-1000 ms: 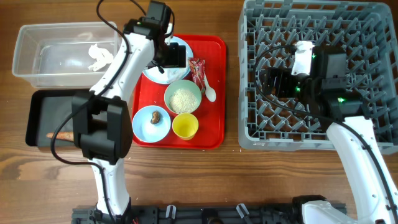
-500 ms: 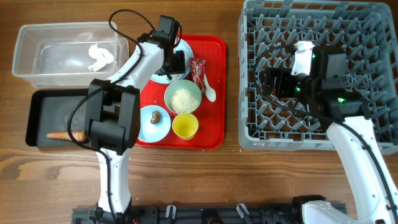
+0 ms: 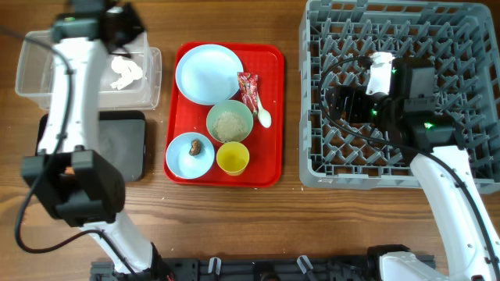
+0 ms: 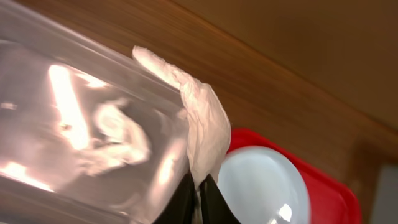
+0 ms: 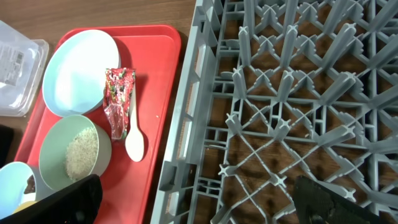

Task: Sort waste into correct bins and load items into the dishwasher rack
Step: 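Grasp the remaining tissue and drop it into the clear bin, then grasp the red candy wrapper with the left gripper, drop it in the bin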

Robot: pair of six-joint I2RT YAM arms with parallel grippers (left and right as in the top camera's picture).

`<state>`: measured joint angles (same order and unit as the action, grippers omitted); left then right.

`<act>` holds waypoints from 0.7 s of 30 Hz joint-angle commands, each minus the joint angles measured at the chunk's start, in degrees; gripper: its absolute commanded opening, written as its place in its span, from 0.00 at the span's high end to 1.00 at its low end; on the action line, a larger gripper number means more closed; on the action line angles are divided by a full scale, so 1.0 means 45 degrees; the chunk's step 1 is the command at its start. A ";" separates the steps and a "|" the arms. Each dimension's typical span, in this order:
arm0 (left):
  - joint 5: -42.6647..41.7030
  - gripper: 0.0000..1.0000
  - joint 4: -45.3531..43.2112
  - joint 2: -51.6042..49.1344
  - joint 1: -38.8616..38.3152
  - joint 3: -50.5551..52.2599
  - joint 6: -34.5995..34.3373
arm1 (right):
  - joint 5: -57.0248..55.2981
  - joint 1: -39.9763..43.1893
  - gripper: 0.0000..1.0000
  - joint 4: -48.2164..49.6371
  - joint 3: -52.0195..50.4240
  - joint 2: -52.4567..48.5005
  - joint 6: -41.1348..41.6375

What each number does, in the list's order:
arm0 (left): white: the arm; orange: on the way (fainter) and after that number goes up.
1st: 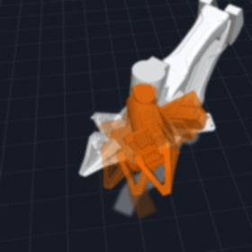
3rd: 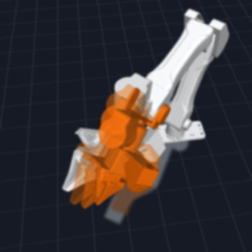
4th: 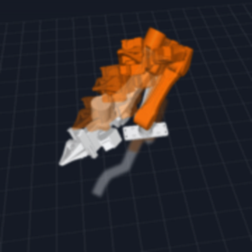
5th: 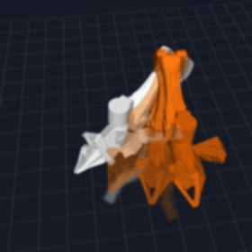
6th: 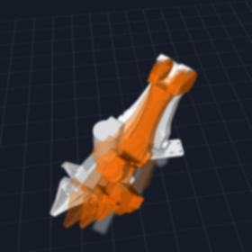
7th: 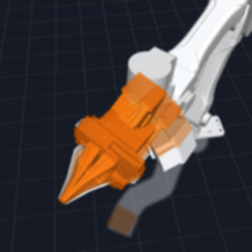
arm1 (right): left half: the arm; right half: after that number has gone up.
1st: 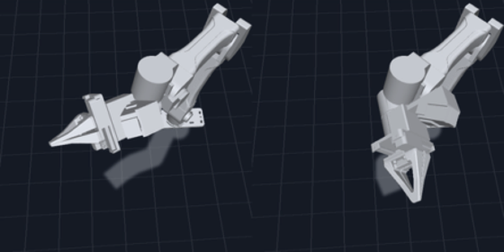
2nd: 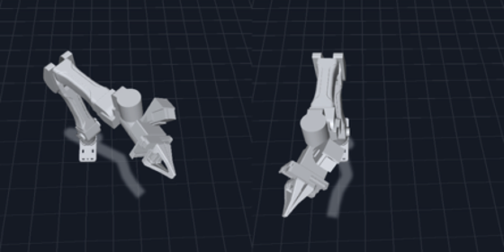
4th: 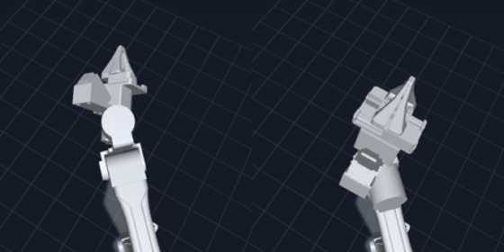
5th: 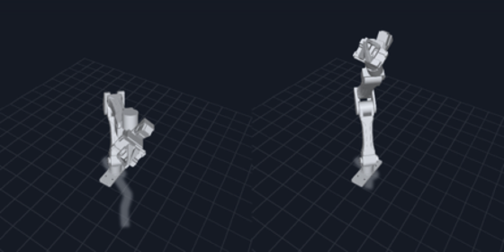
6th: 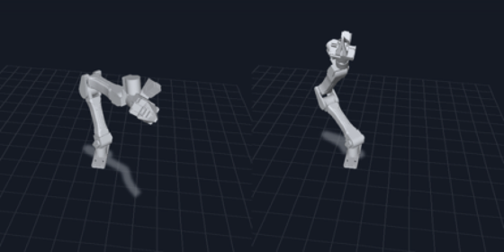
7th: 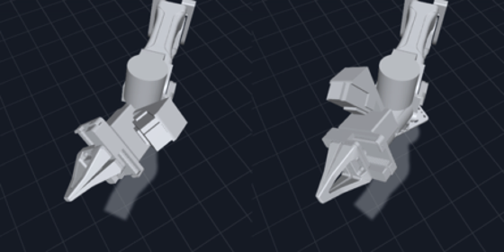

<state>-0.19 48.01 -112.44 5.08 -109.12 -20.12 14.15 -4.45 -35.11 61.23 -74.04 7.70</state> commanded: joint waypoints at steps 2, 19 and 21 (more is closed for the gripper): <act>0.0826 0.54 -0.0068 -0.1608 0.1375 0.0141 -0.0306 | 0.0126 -0.0010 0.01 0.0073 0.0121 -0.0097 0.0092; -0.0423 0.03 0.0903 -0.2210 -0.5591 0.0680 0.0418 | 0.0126 -0.0010 0.00 0.0073 0.0121 -0.0097 0.0083; -0.0379 0.03 0.0403 -0.2973 -0.5969 0.0680 0.0418 | 0.0121 -0.0010 0.01 0.0073 0.0121 -0.0097 0.0083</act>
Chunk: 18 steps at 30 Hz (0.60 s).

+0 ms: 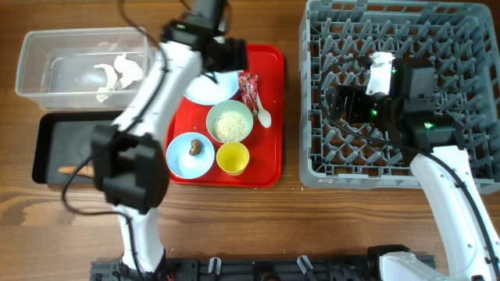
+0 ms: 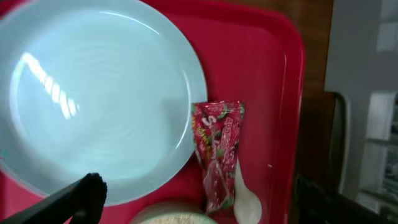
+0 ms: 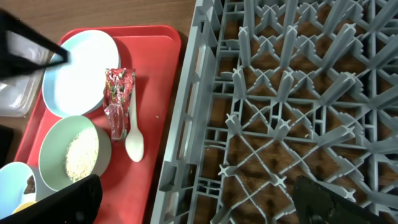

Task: Sort waste into correct bins and load items into the dishwasher rack
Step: 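Grasp the red candy wrapper with the left gripper, drop it in the bin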

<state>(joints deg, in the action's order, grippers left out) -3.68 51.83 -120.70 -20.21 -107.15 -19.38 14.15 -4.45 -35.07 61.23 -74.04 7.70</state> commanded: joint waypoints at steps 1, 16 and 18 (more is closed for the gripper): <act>0.0403 0.03 -0.0631 -0.1506 -0.0495 0.0243 0.0267 | 0.0126 -0.0010 0.01 0.0063 0.0121 -0.0097 0.0083; 0.0398 0.60 -0.1661 -0.2895 -0.0772 0.0238 0.0534 | 0.0121 -0.0010 0.00 0.0068 0.0121 -0.0097 0.0087; 0.0398 0.74 -0.1666 -0.2739 -0.0772 0.0238 0.0534 | 0.0121 -0.0010 0.00 0.0068 0.0117 -0.0102 0.0087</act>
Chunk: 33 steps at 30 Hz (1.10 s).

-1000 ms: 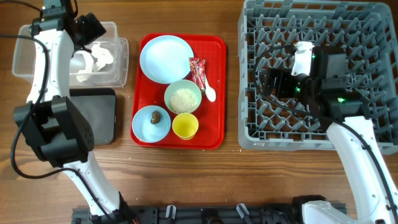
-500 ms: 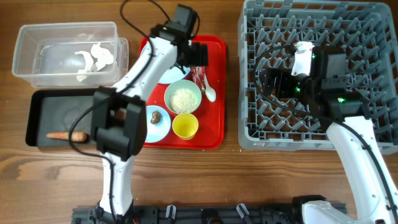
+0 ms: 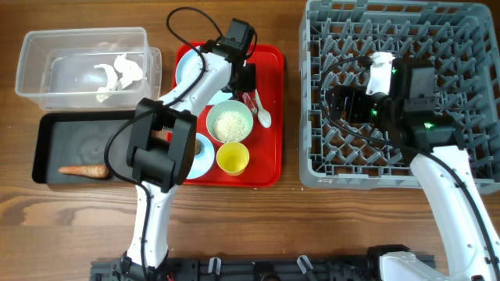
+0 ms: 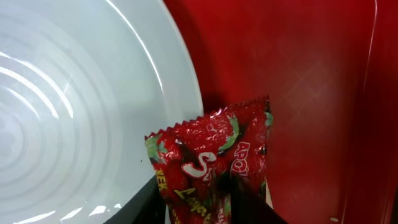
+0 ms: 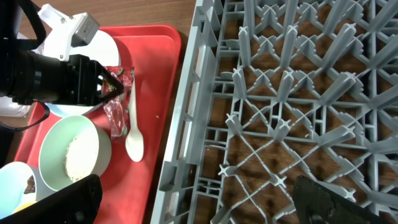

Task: Sort waste into correct bins and load items into the dishwasher rack
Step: 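Grasp the red candy wrapper with the left gripper, drop it in the bin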

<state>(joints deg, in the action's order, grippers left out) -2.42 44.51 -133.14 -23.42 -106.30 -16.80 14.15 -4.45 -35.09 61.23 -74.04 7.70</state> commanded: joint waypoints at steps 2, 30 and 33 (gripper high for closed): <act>0.0117 0.87 -0.0044 0.0180 -0.0058 0.0049 -0.0039 | 0.0121 -0.0010 0.00 0.0068 0.0121 -0.0102 0.0087; -0.0024 0.96 -0.0146 0.1418 -0.0010 0.0019 -0.0437 | 0.0121 -0.0010 0.00 0.0068 0.0121 -0.0102 0.0087; -0.0068 0.96 -0.0141 0.2657 0.0782 -0.0228 -0.1219 | 0.0121 -0.0010 0.00 0.0053 0.0117 -0.0102 0.0083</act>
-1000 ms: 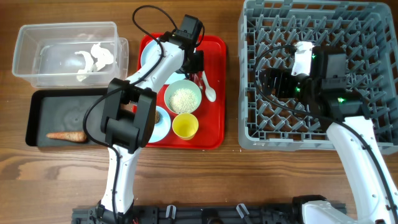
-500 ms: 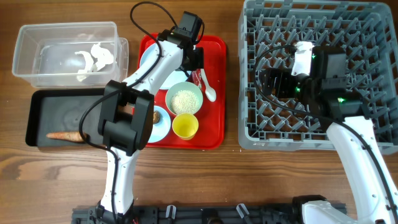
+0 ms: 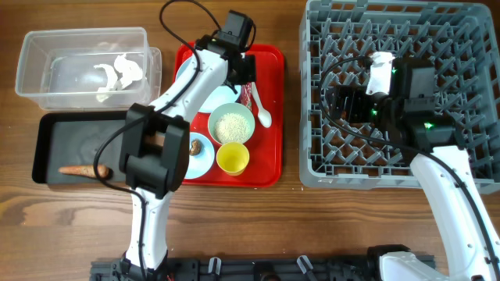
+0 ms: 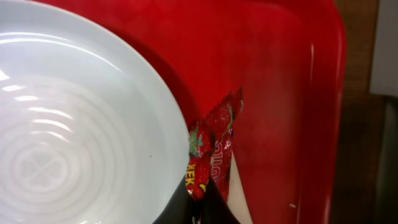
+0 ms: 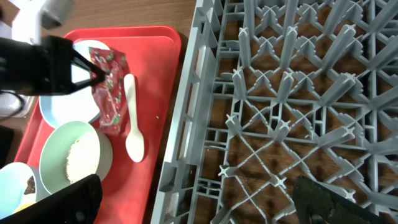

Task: Sort waste into correct bins and load items into the dishwasher rack
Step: 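Grasp the red candy wrapper with the left gripper, drop it in the bin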

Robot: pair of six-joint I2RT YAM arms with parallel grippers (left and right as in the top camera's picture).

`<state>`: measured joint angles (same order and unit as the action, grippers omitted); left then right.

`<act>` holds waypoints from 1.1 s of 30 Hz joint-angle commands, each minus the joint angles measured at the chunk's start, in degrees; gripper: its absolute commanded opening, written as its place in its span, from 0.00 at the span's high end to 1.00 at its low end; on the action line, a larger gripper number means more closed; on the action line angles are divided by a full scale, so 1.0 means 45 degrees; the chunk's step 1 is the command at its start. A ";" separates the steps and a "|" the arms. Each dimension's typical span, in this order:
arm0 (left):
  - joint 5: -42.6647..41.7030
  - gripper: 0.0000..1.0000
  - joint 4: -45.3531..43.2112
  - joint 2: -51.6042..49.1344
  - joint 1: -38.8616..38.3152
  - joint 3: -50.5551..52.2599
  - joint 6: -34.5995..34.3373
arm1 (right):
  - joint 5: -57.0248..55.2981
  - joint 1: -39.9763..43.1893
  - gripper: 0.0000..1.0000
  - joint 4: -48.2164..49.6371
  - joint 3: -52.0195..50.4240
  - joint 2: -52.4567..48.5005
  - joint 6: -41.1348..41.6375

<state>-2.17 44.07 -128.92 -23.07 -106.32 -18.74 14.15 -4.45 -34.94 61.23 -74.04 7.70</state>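
Note:
My left gripper (image 4: 199,202) is shut on the lower end of a red snack wrapper (image 4: 216,146). The wrapper (image 5: 108,88) hangs above the red tray (image 3: 269,148), by the edge of the pale blue plate (image 4: 74,124). A white spoon (image 5: 132,127) lies on the tray beside it. On the tray also stand a green bowl of rice (image 3: 232,123), a blue bowl with a brown scrap (image 3: 195,150) and a yellow cup (image 3: 232,158). My right gripper (image 5: 199,205) hangs open over the grey dishwasher rack (image 3: 469,94), holding nothing.
A clear bin (image 3: 47,86) with white tissue (image 3: 119,70) stands at the back left. In front of it a black bin (image 3: 86,136) holds a carrot (image 3: 82,170). Bare wooden table (image 3: 234,226) runs along the front.
The wrapper lay on the tray with my left fingers at it. Now it hangs from the shut left gripper, raised and shifted toward the plate. The spoon lies uncovered. The right arm stayed put.
My left gripper first held a white tissue over the clear bin. Then the tissue lay in the bin and the gripper was open above the plate and wrapper. Then it was down at the wrapper, and now it holds the wrapper off the tray.

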 commanded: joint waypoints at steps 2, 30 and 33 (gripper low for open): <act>-0.0112 0.96 -0.0092 0.3283 0.1948 -0.0291 -0.0957 | 0.0121 -0.0010 0.01 0.0029 0.0121 -0.0102 0.0087; -0.1496 0.03 0.4206 0.3614 0.1481 -0.0121 0.0748 | 0.0126 -0.0010 0.00 0.0068 0.0117 -0.0146 0.0087; -0.0903 0.06 0.3487 0.3322 0.0291 -0.0107 0.0748 | 0.0126 -0.0010 0.00 0.0068 0.0117 -0.0146 0.0087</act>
<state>-9.39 61.71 -112.01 -18.13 -107.20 -16.56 14.15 -4.45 -34.72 61.23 -74.04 7.70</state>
